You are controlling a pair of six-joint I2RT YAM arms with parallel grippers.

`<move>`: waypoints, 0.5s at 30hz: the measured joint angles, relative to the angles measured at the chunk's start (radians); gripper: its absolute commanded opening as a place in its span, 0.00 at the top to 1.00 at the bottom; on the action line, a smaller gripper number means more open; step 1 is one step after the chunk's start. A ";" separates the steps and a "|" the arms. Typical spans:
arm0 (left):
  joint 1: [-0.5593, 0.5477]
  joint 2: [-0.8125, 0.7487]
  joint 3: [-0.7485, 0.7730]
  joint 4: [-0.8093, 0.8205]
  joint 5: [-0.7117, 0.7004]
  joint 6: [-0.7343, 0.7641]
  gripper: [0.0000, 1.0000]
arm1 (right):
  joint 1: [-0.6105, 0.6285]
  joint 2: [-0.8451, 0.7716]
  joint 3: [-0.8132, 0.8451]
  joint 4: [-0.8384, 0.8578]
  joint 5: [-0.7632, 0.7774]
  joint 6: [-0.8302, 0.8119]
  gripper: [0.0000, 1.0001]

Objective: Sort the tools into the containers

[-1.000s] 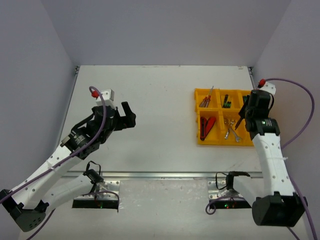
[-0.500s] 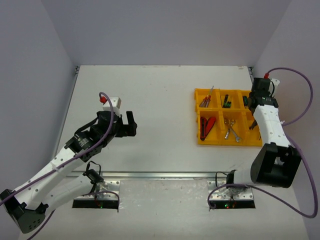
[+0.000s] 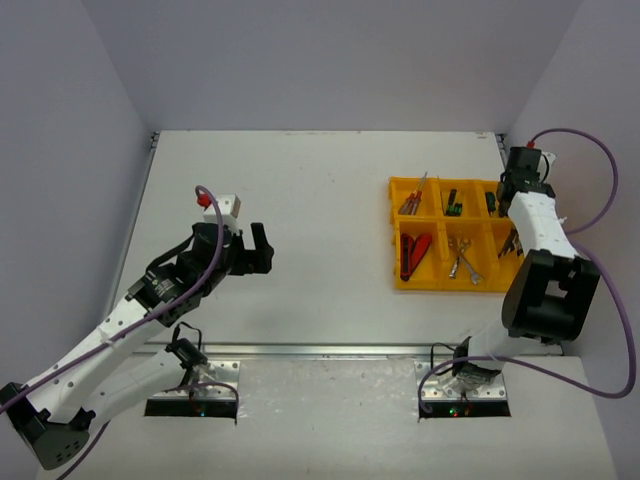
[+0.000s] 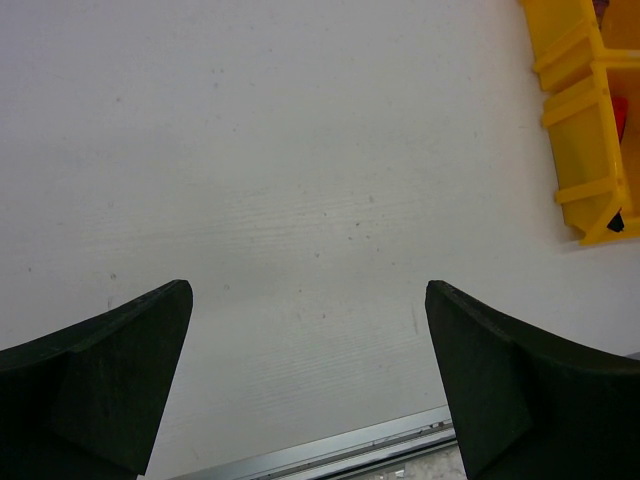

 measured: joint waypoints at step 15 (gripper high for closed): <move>0.000 0.018 0.001 -0.005 -0.046 -0.008 0.00 | 0.017 -0.028 0.010 -0.094 -0.090 0.067 0.01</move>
